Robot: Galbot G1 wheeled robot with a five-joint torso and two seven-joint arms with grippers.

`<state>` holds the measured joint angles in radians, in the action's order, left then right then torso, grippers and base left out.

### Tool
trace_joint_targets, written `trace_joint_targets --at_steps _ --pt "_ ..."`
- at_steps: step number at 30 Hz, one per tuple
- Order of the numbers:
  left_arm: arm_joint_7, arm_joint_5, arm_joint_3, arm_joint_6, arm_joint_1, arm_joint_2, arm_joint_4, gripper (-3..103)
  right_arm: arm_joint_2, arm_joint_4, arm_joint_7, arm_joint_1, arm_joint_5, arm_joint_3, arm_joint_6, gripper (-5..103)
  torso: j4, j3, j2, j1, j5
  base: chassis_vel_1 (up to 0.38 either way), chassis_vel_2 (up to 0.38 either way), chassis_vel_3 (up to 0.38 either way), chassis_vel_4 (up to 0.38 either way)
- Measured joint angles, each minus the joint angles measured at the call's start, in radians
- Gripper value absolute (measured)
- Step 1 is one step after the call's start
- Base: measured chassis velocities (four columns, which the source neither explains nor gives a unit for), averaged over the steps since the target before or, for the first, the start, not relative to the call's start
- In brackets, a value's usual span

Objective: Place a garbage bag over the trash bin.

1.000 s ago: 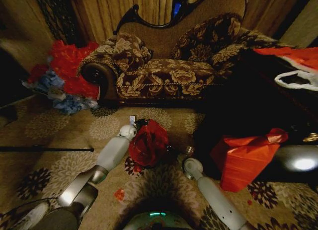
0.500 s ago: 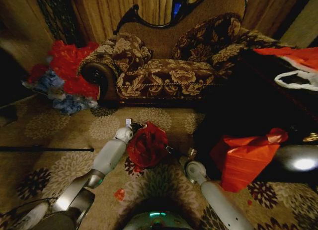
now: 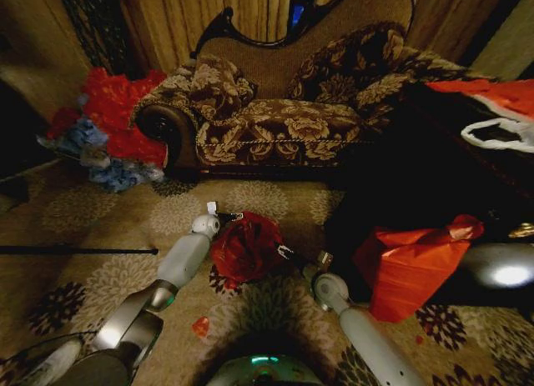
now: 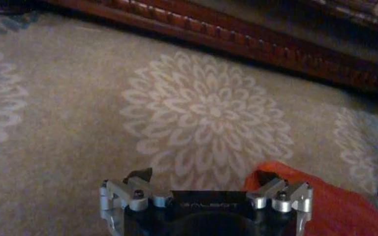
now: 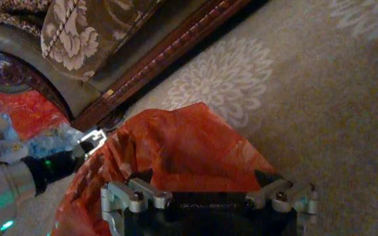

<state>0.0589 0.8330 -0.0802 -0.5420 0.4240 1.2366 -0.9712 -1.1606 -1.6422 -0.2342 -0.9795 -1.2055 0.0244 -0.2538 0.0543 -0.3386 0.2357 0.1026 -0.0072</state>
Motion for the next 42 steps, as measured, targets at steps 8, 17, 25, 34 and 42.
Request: trace_joint_targets --at_steps 8,17,25,34,42 --pt "-0.044 -0.003 -0.013 -0.007 0.026 -0.002 0.037 100 0.007 -0.008 -0.003 -0.004 0.000 -0.001 0.000 100 0.0000 0.000 0.000 0.000 -0.0002 0.000 0.000 0.000 0.000" --pt "-0.083 -0.034 -0.016 0.004 0.029 0.012 0.093 100 0.007 -0.016 -0.008 -0.017 0.005 0.000 0.002 100 0.0000 0.000 0.000 0.000 0.0002 0.000 0.000 0.000 0.000" --pt "-0.120 -0.086 -0.024 0.048 0.054 0.023 0.151 100 0.010 -0.027 -0.011 -0.039 0.019 0.007 0.009 100 -0.0001 0.000 0.000 0.000 -0.0001 0.000 0.000 0.000 0.000" --pt "-0.122 -0.033 -0.046 0.135 0.073 0.017 0.117 100 0.011 -0.045 -0.019 -0.044 0.026 0.004 0.010 100 0.0003 0.000 0.000 0.000 -0.0002 0.000 0.000 0.000 0.000" --pt "-0.164 0.039 -0.077 0.182 0.120 -0.027 0.028 100 0.014 -0.054 -0.018 -0.058 0.037 0.000 0.011 100 0.0002 0.000 0.000 0.000 -0.0002 0.000 0.000 0.000 0.000"
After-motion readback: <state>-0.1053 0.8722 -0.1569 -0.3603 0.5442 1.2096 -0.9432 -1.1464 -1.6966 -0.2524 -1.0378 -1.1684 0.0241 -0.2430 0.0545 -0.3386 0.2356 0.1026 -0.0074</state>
